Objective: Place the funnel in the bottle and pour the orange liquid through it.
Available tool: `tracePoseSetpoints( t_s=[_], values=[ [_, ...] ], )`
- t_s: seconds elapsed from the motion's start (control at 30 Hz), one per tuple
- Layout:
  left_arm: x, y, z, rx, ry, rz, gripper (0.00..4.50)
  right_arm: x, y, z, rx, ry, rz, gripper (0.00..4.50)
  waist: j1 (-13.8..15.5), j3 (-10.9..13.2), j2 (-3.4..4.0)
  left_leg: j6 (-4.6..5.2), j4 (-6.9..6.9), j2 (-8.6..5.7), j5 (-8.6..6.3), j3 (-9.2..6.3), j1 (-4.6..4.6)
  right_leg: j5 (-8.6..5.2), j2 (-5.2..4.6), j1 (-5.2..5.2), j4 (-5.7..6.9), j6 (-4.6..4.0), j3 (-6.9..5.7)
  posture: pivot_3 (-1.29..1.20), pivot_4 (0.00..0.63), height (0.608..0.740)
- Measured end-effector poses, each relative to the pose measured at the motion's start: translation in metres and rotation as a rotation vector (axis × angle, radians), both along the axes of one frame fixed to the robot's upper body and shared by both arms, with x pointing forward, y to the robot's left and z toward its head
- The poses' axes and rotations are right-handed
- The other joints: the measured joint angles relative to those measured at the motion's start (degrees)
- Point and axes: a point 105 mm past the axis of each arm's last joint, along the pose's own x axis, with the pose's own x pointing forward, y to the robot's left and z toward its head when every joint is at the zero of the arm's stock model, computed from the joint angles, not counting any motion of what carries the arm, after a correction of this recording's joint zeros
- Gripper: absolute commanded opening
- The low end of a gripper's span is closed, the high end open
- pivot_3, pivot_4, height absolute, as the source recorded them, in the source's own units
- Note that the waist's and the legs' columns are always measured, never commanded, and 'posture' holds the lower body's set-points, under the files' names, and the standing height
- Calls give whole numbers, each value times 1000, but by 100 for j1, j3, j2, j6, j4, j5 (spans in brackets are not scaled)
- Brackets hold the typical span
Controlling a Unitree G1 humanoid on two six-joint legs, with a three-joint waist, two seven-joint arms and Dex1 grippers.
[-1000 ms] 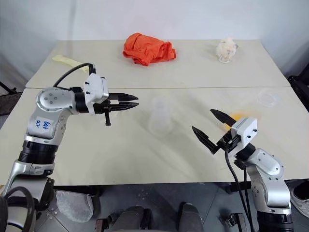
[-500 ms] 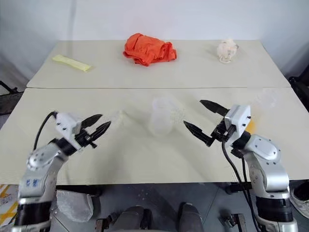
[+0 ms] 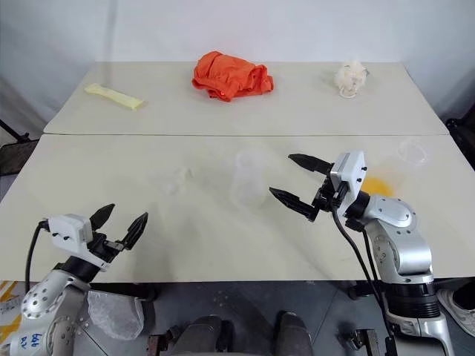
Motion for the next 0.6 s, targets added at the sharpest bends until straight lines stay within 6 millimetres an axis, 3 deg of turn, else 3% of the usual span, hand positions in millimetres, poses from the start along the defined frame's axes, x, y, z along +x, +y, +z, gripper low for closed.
tracePoseSetpoints(
  t_s=[0.23, 0.5, 0.6],
  values=[
    [39, -40, 7, -63, 11, -129, 4453, 0, -1, -2, -7, -5, -11, 4500, -7, -1, 1, 1, -2, -3, 1, 4, 1, 0, 4, -3, 6, 0, -3, 0, 150, 740],
    [83, -44, 1, -77, 66, -109, 4453, -4, 0, -2, -7, -17, -18, 4500, 19, -1, 1, 4, 3, -3, 3, 7, -2, 0, 7, -3, 10, 0, -10, 0, 150, 740],
    [95, -46, 5, -77, 70, -117, 3838, -6, 2, 0, -9, -23, -14, 4500, 5, -1, 1, 4, 4, -6, 3, 9, -1, 1, 4, -1, 9, 2, -9, 0, 150, 740]
  ],
)
